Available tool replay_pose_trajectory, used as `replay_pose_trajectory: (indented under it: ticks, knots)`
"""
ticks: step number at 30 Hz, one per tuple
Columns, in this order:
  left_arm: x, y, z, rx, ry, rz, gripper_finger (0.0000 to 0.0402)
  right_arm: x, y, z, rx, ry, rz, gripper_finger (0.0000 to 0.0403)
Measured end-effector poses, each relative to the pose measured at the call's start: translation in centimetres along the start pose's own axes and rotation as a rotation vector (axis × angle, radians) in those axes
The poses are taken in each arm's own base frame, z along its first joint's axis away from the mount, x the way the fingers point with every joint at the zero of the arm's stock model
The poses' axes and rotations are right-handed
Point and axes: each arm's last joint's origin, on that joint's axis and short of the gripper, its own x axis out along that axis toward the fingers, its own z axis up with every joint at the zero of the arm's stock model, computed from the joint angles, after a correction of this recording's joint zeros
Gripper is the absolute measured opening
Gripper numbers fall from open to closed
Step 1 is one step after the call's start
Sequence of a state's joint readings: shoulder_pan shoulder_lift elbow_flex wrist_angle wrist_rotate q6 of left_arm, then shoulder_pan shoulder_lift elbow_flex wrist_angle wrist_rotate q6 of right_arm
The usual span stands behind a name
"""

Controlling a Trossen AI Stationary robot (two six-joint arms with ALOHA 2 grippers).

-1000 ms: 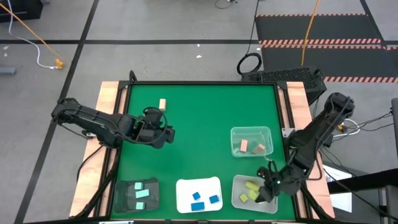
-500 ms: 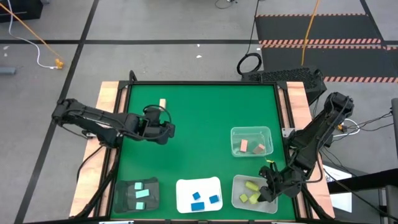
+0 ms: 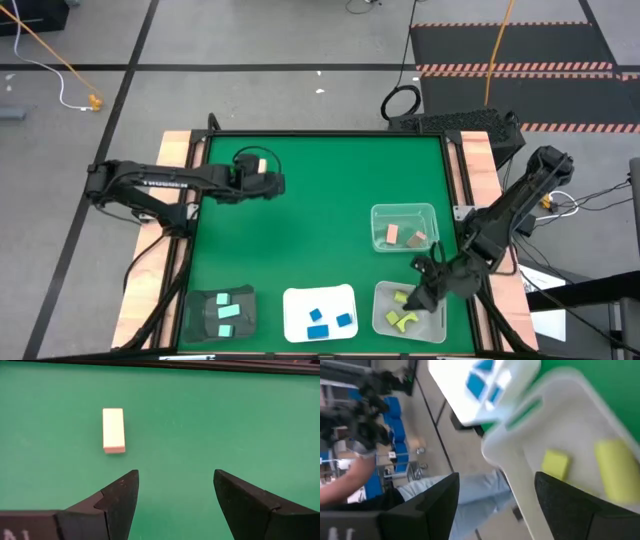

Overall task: Sort & place blocks by color
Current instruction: Put the brown block into the transparent bin

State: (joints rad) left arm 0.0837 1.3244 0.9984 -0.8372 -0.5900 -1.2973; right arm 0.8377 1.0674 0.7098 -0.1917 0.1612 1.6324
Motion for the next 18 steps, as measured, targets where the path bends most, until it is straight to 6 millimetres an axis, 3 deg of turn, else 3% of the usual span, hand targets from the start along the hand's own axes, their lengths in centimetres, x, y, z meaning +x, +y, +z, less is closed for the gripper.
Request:
replay_pose_trajectory:
  ticks: [10,18]
  knots:
    - [5.5,1.6,1.5,-0.007,0.050,0.166,0.0257,-1.6,0.3,6.2,-0.159,-0.240,0.018,0.0247]
    - [9.1,2.1,2.2,0.052,0.074,0.269,0.0257,-3.1,-0.7,11.5,-0.249,-0.460,-0.074,0.0247]
